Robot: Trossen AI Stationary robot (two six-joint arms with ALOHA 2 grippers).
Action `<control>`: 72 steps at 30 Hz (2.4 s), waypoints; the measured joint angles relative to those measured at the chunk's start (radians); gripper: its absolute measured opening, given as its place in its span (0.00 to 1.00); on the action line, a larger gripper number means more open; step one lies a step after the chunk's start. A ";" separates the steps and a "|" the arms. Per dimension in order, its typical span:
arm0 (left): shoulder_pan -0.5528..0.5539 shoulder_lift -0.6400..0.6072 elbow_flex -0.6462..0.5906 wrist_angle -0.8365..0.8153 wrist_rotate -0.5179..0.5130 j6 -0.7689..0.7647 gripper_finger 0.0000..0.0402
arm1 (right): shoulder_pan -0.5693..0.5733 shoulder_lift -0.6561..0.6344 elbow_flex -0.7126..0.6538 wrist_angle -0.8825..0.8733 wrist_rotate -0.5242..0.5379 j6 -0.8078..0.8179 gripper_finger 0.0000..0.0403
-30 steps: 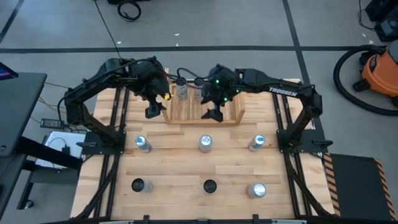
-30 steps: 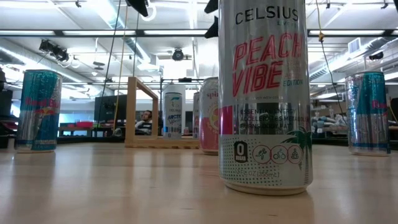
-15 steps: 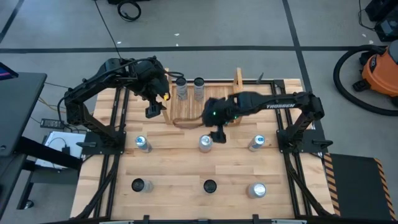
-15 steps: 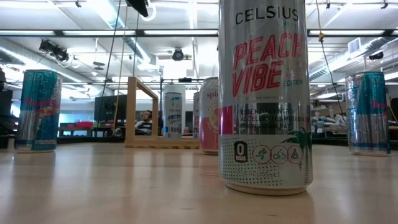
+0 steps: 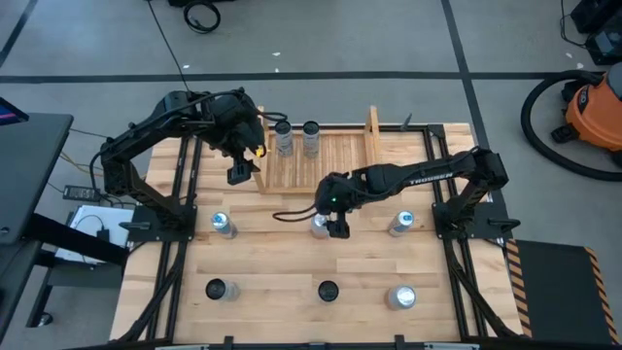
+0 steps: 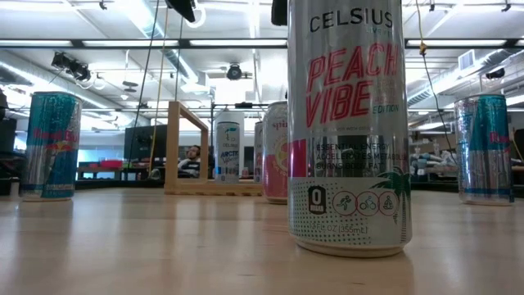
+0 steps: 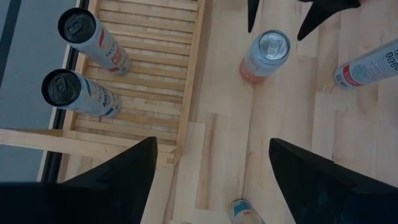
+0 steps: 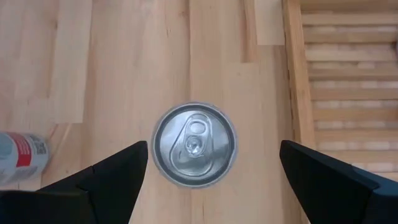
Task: Place canned beverage on shelf
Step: Put the top pink white soda can into the shelf
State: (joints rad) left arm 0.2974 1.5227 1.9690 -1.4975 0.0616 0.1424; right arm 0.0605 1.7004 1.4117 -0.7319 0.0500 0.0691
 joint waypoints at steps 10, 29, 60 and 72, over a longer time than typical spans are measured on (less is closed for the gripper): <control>0.000 0.000 0.000 0.000 0.000 -0.001 0.78 | 0.004 -0.001 -0.096 0.107 -0.054 0.033 0.93; 0.000 0.000 0.000 0.000 0.000 -0.001 0.78 | 0.005 -0.001 -0.241 0.325 -0.069 0.045 0.93; 0.000 0.000 0.000 0.007 0.000 -0.001 0.78 | -0.049 -0.008 -0.270 0.359 -0.081 0.092 0.75; 0.000 0.000 0.000 0.007 0.000 0.000 0.78 | -0.139 -0.008 -0.058 0.128 -0.049 -0.050 0.75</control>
State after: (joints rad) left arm 0.2974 1.5227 1.9690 -1.4902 0.0618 0.1425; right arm -0.0782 1.6920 1.3536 -0.6037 0.0008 0.0193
